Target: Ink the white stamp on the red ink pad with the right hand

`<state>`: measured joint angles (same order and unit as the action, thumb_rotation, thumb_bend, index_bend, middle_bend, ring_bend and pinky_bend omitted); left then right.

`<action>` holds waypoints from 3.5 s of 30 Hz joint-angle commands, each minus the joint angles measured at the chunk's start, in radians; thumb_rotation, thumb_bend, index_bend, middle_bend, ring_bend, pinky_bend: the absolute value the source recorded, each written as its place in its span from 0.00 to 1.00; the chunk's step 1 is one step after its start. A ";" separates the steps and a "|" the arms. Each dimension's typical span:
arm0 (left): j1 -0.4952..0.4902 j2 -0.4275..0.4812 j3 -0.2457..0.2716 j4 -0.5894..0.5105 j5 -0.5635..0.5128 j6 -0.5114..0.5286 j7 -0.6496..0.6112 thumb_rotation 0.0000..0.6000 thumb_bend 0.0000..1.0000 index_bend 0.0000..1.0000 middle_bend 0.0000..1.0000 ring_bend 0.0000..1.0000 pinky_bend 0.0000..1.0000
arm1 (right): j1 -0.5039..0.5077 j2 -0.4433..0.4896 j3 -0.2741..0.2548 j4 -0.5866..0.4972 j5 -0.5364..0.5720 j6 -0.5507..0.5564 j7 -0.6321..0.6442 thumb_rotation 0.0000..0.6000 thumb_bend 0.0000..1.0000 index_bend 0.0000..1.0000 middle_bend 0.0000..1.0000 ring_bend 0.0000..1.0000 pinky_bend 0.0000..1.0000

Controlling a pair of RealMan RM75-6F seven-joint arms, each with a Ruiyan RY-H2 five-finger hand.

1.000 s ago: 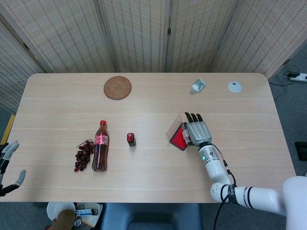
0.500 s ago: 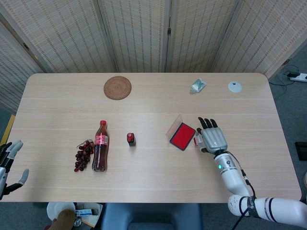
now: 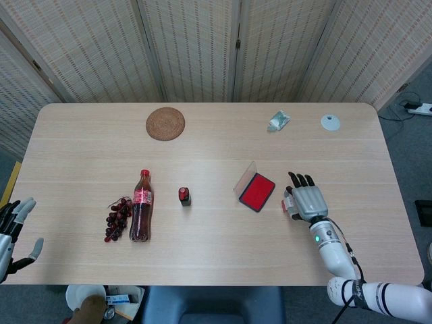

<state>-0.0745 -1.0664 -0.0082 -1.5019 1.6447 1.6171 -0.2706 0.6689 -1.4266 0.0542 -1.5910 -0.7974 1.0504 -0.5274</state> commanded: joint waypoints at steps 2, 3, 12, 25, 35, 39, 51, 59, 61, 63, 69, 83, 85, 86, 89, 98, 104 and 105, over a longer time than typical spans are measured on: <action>0.000 0.001 0.000 0.002 0.001 0.002 -0.005 1.00 0.43 0.00 0.00 0.00 0.00 | -0.002 -0.031 0.002 0.043 -0.003 -0.025 0.011 1.00 0.44 0.58 0.03 0.00 0.00; 0.000 0.001 0.000 0.002 0.001 0.002 -0.007 1.00 0.43 0.00 0.00 0.00 0.00 | -0.002 -0.036 0.002 0.051 -0.004 -0.028 0.011 1.00 0.44 0.58 0.03 0.00 0.00; 0.003 0.002 0.001 0.005 0.003 0.008 -0.013 1.00 0.43 0.00 0.00 0.00 0.00 | -0.008 -0.059 0.007 0.090 -0.008 -0.052 0.018 1.00 0.44 0.58 0.03 0.00 0.00; 0.000 0.000 0.001 0.006 0.001 0.002 -0.011 1.00 0.43 0.00 0.00 0.00 0.00 | -0.019 -0.021 0.025 0.036 -0.022 -0.036 0.017 1.00 0.43 0.58 0.03 0.00 0.00; 0.000 0.001 0.000 0.006 0.000 0.002 -0.013 1.00 0.43 0.00 0.00 0.00 0.00 | -0.021 -0.025 0.028 0.042 -0.020 -0.043 0.012 1.00 0.43 0.58 0.03 0.00 0.00; 0.000 0.001 0.001 0.006 0.001 0.003 -0.013 1.00 0.43 0.00 0.00 0.00 0.00 | -0.022 -0.026 0.029 0.042 -0.018 -0.043 0.009 1.00 0.44 0.58 0.03 0.00 0.00; 0.001 0.001 0.000 0.002 0.000 0.004 -0.009 1.00 0.43 0.00 0.00 0.00 0.00 | -0.025 -0.032 0.028 0.052 -0.011 -0.051 0.003 1.00 0.44 0.58 0.03 0.00 0.00; 0.001 0.002 0.000 0.003 -0.001 0.005 -0.013 1.00 0.43 0.00 0.00 0.00 0.00 | -0.025 -0.032 0.030 0.054 -0.008 -0.057 0.004 1.00 0.44 0.58 0.02 0.00 0.00; 0.001 0.002 -0.001 0.003 -0.002 0.004 -0.014 1.00 0.43 0.00 0.00 0.00 0.00 | -0.025 -0.027 0.030 0.049 -0.005 -0.060 0.003 1.00 0.44 0.56 0.01 0.00 0.00; 0.002 0.002 -0.001 0.002 -0.003 0.004 -0.014 1.00 0.43 0.00 0.00 0.00 0.00 | -0.024 -0.019 0.028 0.042 0.004 -0.068 -0.001 1.00 0.43 0.50 0.00 0.00 0.00; 0.001 0.004 -0.001 0.003 -0.003 0.002 -0.021 1.00 0.43 0.00 0.00 0.00 0.00 | -0.021 0.007 0.021 0.014 0.019 -0.086 -0.006 1.00 0.36 0.23 0.00 0.00 0.00; -0.001 0.004 -0.001 0.006 -0.004 -0.001 -0.025 1.00 0.43 0.00 0.00 0.00 0.00 | -0.035 0.081 0.020 -0.071 -0.024 -0.064 0.033 1.00 0.30 0.05 0.00 0.00 0.00; -0.001 0.003 -0.002 0.006 -0.005 -0.001 -0.024 1.00 0.43 0.00 0.00 0.00 0.00 | -0.047 0.104 0.023 -0.106 -0.052 -0.036 0.047 1.00 0.30 0.05 0.00 0.00 0.00; -0.001 0.003 -0.002 0.005 -0.006 -0.001 -0.024 1.00 0.43 0.00 0.00 0.00 0.00 | -0.055 0.114 0.023 -0.121 -0.069 -0.022 0.055 1.00 0.29 0.05 0.00 0.00 0.00; -0.001 0.003 -0.002 0.004 -0.005 -0.001 -0.020 1.00 0.43 0.00 0.00 0.00 0.00 | -0.089 0.152 0.016 -0.175 -0.137 0.026 0.093 1.00 0.29 0.05 0.00 0.00 0.00; -0.005 0.000 -0.006 -0.002 -0.016 -0.013 0.004 1.00 0.43 0.00 0.00 0.00 0.00 | -0.264 0.196 -0.095 -0.166 -0.455 0.223 0.272 1.00 0.26 0.05 0.00 0.00 0.00; -0.015 -0.007 -0.010 -0.010 -0.039 -0.048 0.047 1.00 0.43 0.00 0.00 0.00 0.00 | -0.396 0.156 -0.158 0.001 -0.616 0.376 0.436 1.00 0.25 0.05 0.00 0.00 0.00; -0.018 -0.010 -0.010 -0.012 -0.043 -0.055 0.058 1.00 0.43 0.00 0.00 0.00 0.00 | -0.416 0.150 -0.162 0.029 -0.632 0.402 0.451 1.00 0.25 0.05 0.00 0.00 0.00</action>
<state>-0.0890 -1.0734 -0.0175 -1.5110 1.6069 1.5694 -0.2210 0.3160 -1.2577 -0.0741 -1.6341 -1.3676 1.3832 -0.1283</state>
